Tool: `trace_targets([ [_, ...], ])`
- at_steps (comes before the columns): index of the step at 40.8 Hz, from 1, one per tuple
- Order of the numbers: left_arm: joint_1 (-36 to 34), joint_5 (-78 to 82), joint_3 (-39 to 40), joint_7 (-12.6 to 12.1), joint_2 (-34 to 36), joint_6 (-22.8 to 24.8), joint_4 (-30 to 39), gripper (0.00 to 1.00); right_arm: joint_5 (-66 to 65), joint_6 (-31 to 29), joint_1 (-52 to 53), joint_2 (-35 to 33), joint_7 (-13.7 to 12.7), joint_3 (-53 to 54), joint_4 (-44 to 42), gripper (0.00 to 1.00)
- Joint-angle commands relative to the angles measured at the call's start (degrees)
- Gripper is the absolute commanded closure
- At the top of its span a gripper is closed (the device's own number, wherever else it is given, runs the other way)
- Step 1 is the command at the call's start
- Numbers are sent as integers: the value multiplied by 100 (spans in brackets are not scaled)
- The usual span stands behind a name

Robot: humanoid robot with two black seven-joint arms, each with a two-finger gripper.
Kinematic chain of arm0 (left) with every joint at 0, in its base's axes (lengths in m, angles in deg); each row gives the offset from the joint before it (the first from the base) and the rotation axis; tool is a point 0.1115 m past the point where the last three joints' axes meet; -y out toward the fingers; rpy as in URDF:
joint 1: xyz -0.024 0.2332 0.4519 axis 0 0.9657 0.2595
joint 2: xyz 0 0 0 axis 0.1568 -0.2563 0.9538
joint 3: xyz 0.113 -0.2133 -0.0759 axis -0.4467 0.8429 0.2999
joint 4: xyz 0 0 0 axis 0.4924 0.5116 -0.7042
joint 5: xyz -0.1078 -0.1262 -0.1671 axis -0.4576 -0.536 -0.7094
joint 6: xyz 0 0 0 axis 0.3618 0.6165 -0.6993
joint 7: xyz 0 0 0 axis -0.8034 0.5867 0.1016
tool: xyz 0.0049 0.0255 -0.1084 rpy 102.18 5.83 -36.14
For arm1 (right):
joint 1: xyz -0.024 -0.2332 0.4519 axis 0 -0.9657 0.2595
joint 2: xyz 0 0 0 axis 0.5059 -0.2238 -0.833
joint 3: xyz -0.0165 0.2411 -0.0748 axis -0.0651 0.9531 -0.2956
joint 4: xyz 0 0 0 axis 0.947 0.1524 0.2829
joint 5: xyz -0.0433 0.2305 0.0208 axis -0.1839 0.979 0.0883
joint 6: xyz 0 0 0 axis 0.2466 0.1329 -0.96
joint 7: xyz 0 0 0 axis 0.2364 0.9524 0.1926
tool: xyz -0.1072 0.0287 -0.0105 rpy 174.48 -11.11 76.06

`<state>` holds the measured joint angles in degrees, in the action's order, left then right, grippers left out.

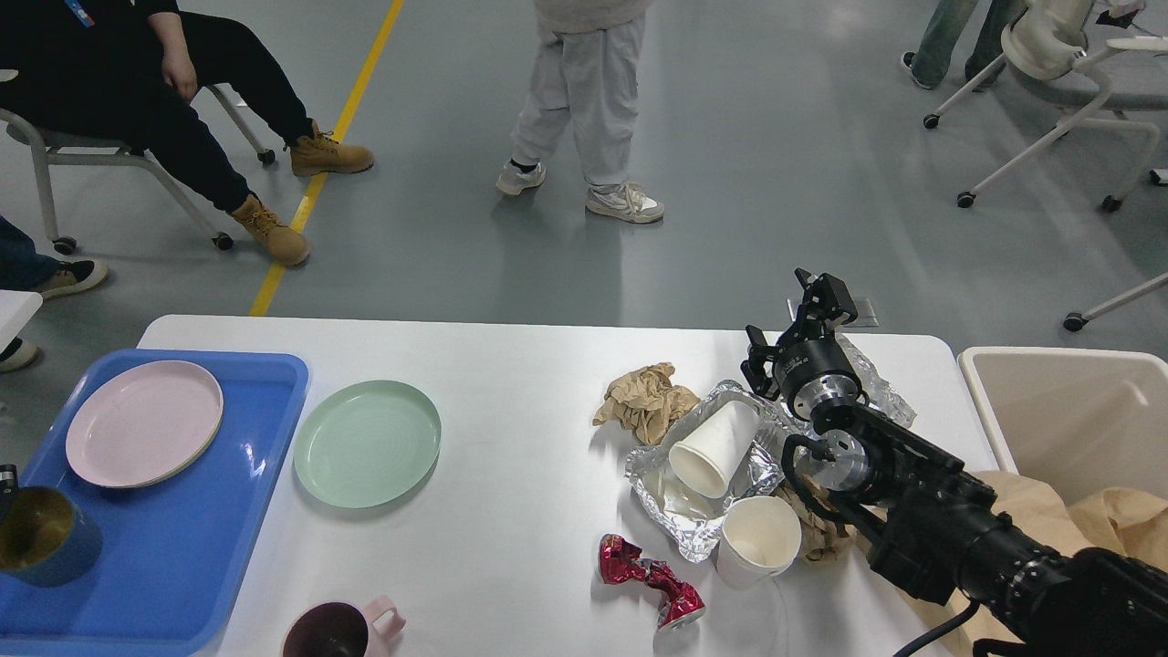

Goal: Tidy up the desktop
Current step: 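Move the left gripper over to the pink mug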

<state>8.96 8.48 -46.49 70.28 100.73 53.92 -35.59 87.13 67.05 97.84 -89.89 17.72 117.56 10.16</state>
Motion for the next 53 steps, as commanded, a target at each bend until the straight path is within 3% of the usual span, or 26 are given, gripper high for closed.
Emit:
trace_targets([
  [1, 135, -1, 60, 9, -18, 0, -82, 100, 0, 0, 0, 0, 0, 0, 0, 0],
  [14, 258, -10, 94, 18, -71, 0, -91, 96, 0, 0, 0, 0, 0, 0, 0, 0],
  [22, 258, -10, 156, 9, -80, 0, -82, 80, 0, 0, 0, 0, 0, 0, 0, 0],
  [26, 267, -1, 156, -8, -97, 0, -82, 64, 0, 0, 0, 0, 0, 0, 0, 0],
  [34, 275, -1, 165, -17, -97, 0, -73, 44, 0, 0, 0, 0, 0, 0, 0, 0],
  [41, -92, -18, 95, 27, -71, 0, -21, 13, 0, 0, 0, 0, 0, 0, 0, 0],
  [45, -383, -10, 59, -17, -106, 0, -3, 10, 0, 0, 0, 0, 0, 0, 0, 0],
  [53, -1086, 8, -63, -35, -852, 0, 242, 8, 0, 0, 0, 0, 0, 0, 0, 0],
])
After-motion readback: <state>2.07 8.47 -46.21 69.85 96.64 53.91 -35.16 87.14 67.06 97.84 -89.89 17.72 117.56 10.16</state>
